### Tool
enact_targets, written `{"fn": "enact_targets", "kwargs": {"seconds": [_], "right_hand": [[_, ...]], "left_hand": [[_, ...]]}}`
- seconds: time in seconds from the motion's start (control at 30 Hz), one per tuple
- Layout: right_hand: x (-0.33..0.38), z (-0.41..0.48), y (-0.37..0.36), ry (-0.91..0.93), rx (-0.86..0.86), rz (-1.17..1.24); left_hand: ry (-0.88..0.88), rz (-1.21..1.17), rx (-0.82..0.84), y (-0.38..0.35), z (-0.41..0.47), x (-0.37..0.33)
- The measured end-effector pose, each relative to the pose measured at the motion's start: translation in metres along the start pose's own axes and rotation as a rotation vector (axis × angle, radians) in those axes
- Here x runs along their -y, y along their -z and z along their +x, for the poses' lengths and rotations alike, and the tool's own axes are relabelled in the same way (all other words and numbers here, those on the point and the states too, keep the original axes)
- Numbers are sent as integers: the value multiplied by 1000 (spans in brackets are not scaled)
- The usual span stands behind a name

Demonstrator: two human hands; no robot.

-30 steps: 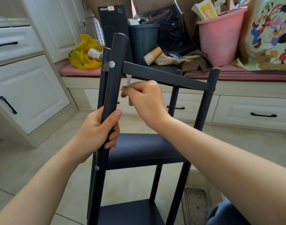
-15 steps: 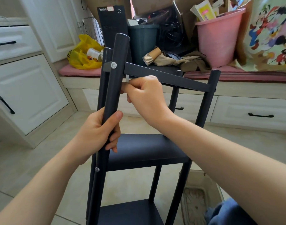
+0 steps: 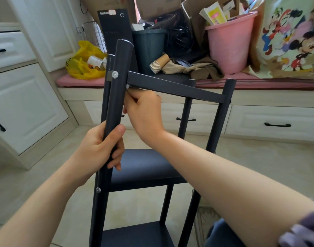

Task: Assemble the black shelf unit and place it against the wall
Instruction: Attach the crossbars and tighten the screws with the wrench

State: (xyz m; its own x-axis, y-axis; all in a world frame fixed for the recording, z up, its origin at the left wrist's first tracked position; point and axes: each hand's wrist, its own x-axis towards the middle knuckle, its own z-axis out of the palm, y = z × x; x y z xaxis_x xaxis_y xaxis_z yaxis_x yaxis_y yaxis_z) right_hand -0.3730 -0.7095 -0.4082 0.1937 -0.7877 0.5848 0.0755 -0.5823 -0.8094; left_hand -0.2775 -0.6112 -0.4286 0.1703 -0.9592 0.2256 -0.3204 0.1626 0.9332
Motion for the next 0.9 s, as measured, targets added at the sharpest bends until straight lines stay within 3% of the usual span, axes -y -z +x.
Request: {"fn": "enact_targets", "kwargs": {"seconds": [0.23, 0.5, 0.8, 0.9], "right_hand": [[-2, 4, -1, -6, -54, -14], [-14, -13, 34, -140, 310, -285], [-31, -39, 107, -208, 369, -473], [-36, -40, 131, -322, 382, -622]], "left_hand": [[-14, 14, -16, -5, -1, -5], [-151, 244, -249, -7, 1, 6], [-131, 257, -316, 9, 3, 17], [-127, 285, -341, 16, 3, 21]]}}
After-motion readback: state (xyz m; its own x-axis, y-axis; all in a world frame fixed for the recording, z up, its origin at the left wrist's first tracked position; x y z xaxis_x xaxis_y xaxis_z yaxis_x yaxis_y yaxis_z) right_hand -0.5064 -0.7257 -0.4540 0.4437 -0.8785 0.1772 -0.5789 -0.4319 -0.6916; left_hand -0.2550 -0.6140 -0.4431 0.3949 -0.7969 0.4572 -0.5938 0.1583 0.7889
